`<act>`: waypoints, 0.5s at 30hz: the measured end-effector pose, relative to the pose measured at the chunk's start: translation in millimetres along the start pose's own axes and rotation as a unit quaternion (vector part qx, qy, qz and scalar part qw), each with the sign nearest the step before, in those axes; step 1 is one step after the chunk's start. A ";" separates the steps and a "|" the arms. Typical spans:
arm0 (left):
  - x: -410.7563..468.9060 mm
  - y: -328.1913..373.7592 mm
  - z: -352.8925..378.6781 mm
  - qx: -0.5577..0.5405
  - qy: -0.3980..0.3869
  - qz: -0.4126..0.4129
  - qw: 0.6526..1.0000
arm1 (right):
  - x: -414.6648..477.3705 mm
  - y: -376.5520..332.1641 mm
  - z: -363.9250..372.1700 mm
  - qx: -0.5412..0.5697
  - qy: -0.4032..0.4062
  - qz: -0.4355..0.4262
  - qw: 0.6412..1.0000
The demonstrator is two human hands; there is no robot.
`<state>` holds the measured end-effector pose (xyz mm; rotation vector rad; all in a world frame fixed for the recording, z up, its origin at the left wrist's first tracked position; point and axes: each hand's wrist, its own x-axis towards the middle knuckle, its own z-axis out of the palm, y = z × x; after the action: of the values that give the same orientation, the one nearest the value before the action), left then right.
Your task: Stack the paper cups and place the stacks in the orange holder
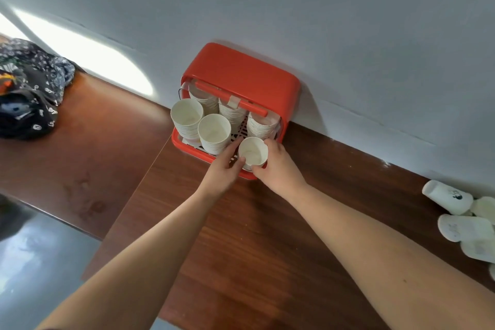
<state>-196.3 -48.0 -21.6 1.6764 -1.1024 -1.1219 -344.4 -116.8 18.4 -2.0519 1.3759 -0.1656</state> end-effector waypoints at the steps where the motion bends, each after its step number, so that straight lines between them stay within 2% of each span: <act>1: 1.3 -3.1 0.6 0.018 0.009 0.006 1.000 | 1.5 1.3 2.2 0.012 0.000 0.010 1.000; 3: 1.4 -5.4 1.9 0.035 0.023 0.018 0.999 | 2.7 4.4 5.1 0.030 0.006 0.020 0.999; 9: -7.8 -0.4 6.1 0.046 0.046 -0.020 0.998 | -5.7 18.6 -0.6 0.051 -0.008 0.031 0.998; 13: -28.1 10.3 7.0 0.074 0.085 -0.046 0.993 | -31.3 40.4 -17.4 0.007 -0.001 0.054 0.999; 15: -41.3 13.5 14.6 0.112 0.073 -0.065 0.989 | -49.9 63.2 -30.0 -0.029 0.001 0.072 0.997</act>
<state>-222.1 -15.0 -3.2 1.9963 -1.0698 -0.9659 -429.0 -101.9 17.4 -1.9912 1.5397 -0.0677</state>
